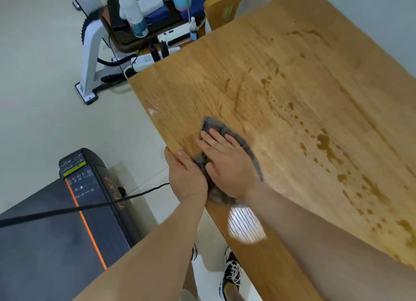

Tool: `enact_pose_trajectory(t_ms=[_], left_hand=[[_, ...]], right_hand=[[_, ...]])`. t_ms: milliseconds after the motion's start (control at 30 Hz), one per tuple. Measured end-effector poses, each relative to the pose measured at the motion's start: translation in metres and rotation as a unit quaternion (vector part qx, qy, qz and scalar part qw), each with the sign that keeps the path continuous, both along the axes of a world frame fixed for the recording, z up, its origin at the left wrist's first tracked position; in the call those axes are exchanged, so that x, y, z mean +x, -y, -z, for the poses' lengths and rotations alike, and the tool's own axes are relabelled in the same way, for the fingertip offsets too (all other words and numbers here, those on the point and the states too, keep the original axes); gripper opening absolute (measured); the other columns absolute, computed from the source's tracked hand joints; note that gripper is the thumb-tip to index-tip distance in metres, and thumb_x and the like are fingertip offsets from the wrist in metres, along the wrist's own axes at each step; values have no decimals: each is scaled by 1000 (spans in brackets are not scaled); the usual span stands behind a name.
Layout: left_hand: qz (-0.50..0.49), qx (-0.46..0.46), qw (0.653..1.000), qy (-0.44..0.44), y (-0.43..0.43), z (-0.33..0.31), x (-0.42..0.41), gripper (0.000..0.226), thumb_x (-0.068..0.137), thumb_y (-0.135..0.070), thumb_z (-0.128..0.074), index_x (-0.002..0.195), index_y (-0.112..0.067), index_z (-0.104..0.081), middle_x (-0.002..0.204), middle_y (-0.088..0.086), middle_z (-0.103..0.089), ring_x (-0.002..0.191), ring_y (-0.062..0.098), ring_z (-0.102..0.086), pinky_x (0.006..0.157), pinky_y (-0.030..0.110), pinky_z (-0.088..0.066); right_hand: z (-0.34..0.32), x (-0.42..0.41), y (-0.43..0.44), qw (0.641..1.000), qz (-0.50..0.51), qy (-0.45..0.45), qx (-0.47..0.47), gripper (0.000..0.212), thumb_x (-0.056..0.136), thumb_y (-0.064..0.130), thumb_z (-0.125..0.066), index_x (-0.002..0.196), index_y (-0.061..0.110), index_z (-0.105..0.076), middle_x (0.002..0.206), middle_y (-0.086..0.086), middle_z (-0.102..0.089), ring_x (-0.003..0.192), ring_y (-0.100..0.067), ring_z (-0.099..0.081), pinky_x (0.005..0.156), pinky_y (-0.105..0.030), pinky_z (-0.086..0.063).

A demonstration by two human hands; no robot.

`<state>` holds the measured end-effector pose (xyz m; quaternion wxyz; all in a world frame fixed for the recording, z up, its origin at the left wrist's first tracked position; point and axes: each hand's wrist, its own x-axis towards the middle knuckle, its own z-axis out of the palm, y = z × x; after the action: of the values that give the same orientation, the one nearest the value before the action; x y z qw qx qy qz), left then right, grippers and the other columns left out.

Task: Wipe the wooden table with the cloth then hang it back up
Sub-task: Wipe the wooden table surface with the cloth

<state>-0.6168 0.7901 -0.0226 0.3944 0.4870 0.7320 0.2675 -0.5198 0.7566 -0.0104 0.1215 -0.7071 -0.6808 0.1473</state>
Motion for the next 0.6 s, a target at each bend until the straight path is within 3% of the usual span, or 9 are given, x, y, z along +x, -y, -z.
enact_pose_trajectory(t_ms=[33, 100, 200, 267, 367, 433, 500, 600], left_hand=[[9, -13, 1000, 14, 0, -2, -2, 45, 103, -35, -25, 146, -22, -31, 128, 4, -57, 110, 27, -55, 81, 24, -34], [74, -27, 996, 46, -3, -3, -15, 47, 102, -39, -26, 148, -29, -23, 129, -1, -55, 108, 22, -55, 85, 27, -37], [166, -48, 981, 89, -33, -6, -44, 54, 98, -41, -37, 148, -39, -16, 121, -9, -54, 103, 12, -56, 86, 33, -44], [175, -54, 979, 92, -70, -8, -55, 62, 95, -39, -43, 149, -39, -13, 123, -5, -54, 107, 16, -57, 91, 38, -47], [163, -62, 981, 89, -127, -10, -55, 70, 87, -44, -41, 149, -38, -8, 129, 0, -52, 115, 21, -54, 99, 46, -45], [163, -53, 982, 81, -152, -11, -50, 70, 86, -41, -43, 148, -39, -11, 125, -1, -53, 112, 21, -55, 97, 45, -46], [155, -41, 984, 82, -167, -8, -45, 74, 82, -35, -47, 147, -40, -13, 123, 2, -53, 108, 23, -56, 94, 45, -48], [115, -52, 987, 103, -180, -4, -32, 77, 84, -32, -47, 148, -41, -5, 127, 4, -52, 104, 24, -56, 92, 46, -49]], right_hand=[[1, 17, 1, 1000, 7, 1, -4, 58, 88, 28, -29, 141, 13, -47, 149, -2, -42, 142, -18, -31, 118, -40, -20], [0, 50, 0, 990, 140, -12, -7, 55, 89, 24, -34, 142, 14, -45, 151, -2, -39, 144, -18, -27, 119, -43, -17], [-3, 38, -16, 928, 373, -12, 2, 52, 92, 20, -37, 143, 12, -43, 154, -6, -34, 145, -22, -21, 119, -42, -12], [-3, -14, -43, 930, 367, -18, 6, 51, 90, 18, -41, 140, 10, -46, 153, -9, -36, 145, -26, -23, 117, -44, -14], [-5, -68, -68, 977, 206, -45, 9, 52, 85, 18, -47, 136, 8, -52, 148, -9, -44, 142, -27, -31, 117, -43, -18], [-4, -52, -70, 989, 150, -18, -4, 52, 87, 20, -46, 137, 12, -52, 148, -5, -43, 142, -23, -31, 117, -40, -15], [-2, -23, -61, 980, 199, -5, -14, 53, 88, 21, -44, 140, 15, -48, 150, -2, -40, 143, -19, -27, 119, -42, -17], [-3, -6, -54, 929, 370, -15, -3, 55, 90, 23, -34, 144, 15, -43, 154, -3, -33, 146, -19, -19, 120, -45, -13]])
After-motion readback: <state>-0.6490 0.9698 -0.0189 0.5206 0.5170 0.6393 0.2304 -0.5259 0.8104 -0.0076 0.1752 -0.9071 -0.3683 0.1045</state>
